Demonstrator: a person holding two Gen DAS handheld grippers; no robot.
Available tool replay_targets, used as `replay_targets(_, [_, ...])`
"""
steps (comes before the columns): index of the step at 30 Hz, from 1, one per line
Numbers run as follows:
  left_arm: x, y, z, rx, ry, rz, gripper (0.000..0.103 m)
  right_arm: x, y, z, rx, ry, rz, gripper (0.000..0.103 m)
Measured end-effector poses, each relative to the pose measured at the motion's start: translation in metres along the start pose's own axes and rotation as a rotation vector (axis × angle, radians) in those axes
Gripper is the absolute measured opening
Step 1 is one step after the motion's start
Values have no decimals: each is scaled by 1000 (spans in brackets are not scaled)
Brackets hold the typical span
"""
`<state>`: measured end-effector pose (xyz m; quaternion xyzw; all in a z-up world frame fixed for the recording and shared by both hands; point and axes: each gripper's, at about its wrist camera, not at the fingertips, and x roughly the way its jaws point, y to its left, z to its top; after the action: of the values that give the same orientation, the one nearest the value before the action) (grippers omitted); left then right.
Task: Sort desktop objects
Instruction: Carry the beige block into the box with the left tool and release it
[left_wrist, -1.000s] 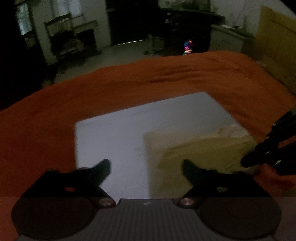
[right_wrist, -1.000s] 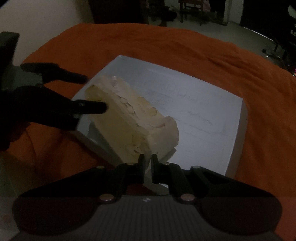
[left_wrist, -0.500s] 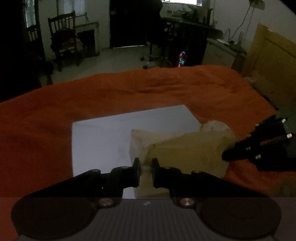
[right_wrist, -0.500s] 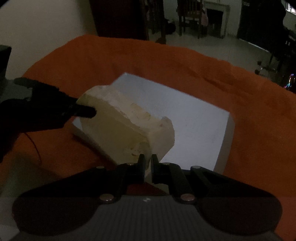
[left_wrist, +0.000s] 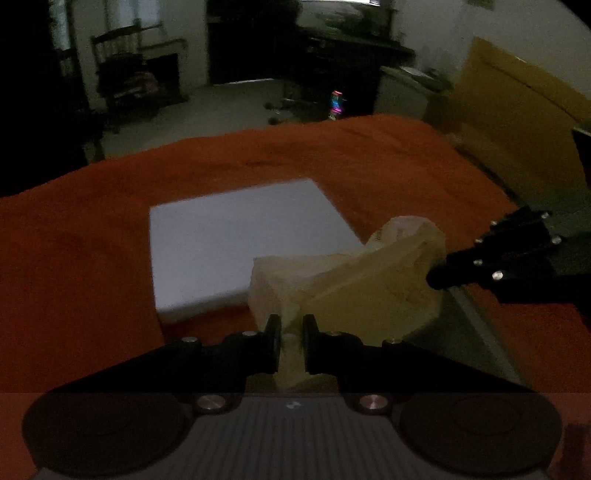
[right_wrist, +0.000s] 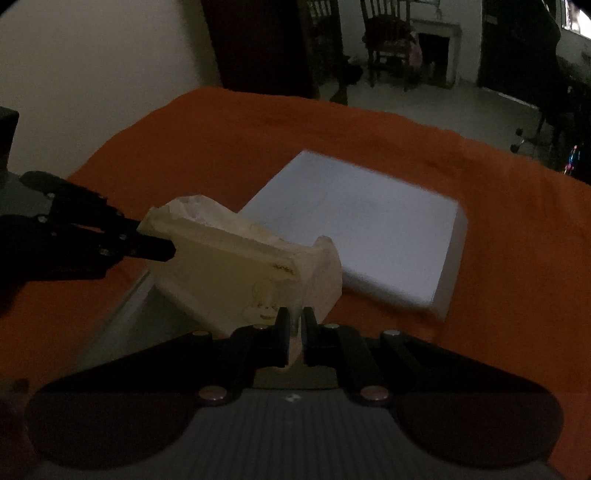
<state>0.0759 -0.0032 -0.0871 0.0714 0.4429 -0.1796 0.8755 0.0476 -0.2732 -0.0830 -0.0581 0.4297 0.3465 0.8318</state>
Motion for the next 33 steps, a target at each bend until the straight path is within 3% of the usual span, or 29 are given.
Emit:
replay_targets(4, [-1,-22,-44,34,101,-41,10,-1,22,-50,9,90,40,8])
replay_targets(10, [39,-32,-83,31,263,-76,10,38,34,-109,57,290,90,8])
replay_targets(14, [55,-32,-94,18,320,-94,10,46,43,-118,-4,312,79,8])
replay_targets(21, [52,-43,-105,40,339,-79,13,50,45,-120,-16,338,81,12])
replay_targets(23, [50,-47,-107,58,339,-68,19,59,38,-106,-17,356,66,16])
replay_targets(27, [50,-46,-105,58,354,-69,32,63,37,-99,8,388,-1,41])
replay_targets(31, [39,-35,-101,28,332,-55,63,58,35,-90,52,380,-44,57])
replay_targets(33, [32,-26,-95,21,315,-55,64,53,34,-81,61,364,-40,60])
